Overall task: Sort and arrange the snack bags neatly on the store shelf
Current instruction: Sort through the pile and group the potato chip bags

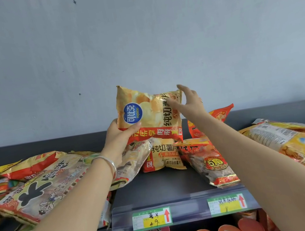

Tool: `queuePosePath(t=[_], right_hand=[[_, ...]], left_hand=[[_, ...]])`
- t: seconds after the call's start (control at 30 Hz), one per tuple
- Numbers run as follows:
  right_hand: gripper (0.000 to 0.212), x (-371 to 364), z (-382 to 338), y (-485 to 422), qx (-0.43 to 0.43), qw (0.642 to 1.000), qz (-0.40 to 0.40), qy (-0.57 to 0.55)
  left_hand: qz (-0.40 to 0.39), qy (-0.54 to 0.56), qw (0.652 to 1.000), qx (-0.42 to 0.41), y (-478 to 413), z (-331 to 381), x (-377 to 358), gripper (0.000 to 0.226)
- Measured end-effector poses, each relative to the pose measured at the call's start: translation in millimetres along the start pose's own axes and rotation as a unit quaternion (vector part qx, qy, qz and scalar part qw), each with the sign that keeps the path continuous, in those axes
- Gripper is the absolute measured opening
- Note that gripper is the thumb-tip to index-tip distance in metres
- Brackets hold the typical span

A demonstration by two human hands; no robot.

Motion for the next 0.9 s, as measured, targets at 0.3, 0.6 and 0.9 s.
queuePosePath(t=[0.3,0.6,0.9], right_hand=[[0.101,12,-1,15,0.020,0.995,-0.063,-0.080],[0.081,12,5,18,0.037,0.993,-0.064,-0.089],[0.108,29,13,15,0.084,0.945,-0.087,0.305]], left_hand=[[0.062,0.148,0.987,-0.005,-3,14,-9,0.047],[0.011,0.047,0.999,0.010,-3,6,-17,0.038],[-0.089,-0.125,0.988,-0.028,-25,40,9,0.022]])
Point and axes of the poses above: each hand's wrist, its own y-axis away from the middle knuckle, its own x-axis out of the back of the hand, z = x × y, the point moved 1 cm from there along -y, towards the middle knuckle, and after that the axes turned 6 degrees about -z, right-handed, at the moved point
